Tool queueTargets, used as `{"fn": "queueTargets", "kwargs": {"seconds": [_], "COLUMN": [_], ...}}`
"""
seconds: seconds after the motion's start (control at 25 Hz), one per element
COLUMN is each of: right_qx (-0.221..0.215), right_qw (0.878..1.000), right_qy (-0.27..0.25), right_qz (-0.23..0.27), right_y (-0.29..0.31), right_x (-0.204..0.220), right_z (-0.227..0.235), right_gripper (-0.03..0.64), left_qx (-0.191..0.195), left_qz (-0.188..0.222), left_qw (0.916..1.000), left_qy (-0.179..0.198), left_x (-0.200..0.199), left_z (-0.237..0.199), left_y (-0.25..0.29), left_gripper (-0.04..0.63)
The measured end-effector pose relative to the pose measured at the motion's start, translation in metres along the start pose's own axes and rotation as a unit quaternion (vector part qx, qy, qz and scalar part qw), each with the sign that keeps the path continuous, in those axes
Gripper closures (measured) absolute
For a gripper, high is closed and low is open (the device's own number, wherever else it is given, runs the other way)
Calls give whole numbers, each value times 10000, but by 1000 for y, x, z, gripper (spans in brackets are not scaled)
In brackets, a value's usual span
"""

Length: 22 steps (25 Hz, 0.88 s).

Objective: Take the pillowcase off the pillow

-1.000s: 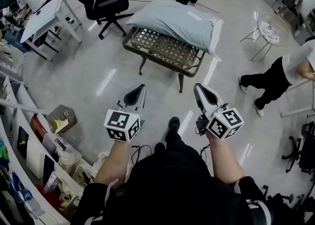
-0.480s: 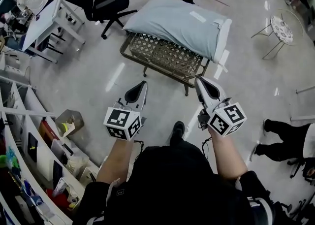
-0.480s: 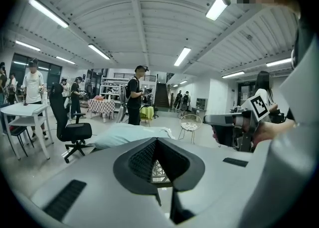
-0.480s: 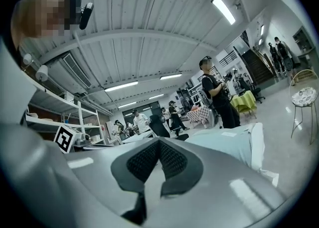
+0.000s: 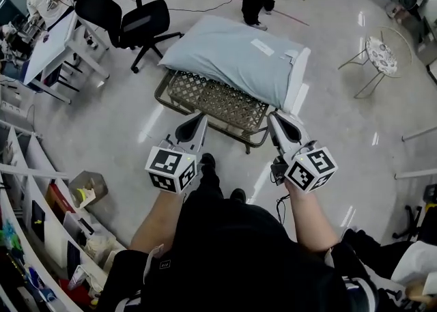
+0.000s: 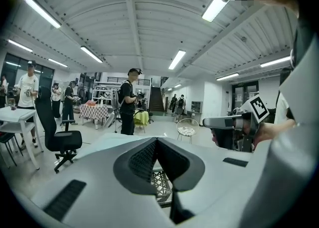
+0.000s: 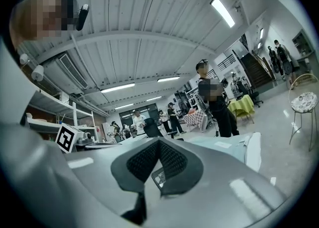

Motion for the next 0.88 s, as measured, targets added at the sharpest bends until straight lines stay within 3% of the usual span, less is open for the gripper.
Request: {"fn": "queueTargets", "kwargs": {"seconds": [0.36,0.8,0.88], "right_qx": [801,1938,2159], "right_qw": [9967,9809,9761], "right_qy": [-75,63,155], "right_qz": [-137,-173,-189], "right_y": [31,129,138], "right_x": [-16,-31,-27], "right_z": [56,104,105], "right_gripper": [606,603,566], "left_qx": [333,1528,1740], "left_qz": [-6,-220,-298], "left_qw": [9994,9879,9842], "left_qy": [-31,146,165], "left_x": [-18,-53,-53], "left_z": [-45,-128,-137], "left_y": [108,242,258], "left_gripper": [591,591,591]}}
Point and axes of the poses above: the fingertips, and each gripper's own axes: y forward along the fingers, z to its right, x out of its underside, the point moved 8 cm from there along -y, backward along the fingers, and after that the axes turned 5 degrees about -x, right-handed, at the moved point
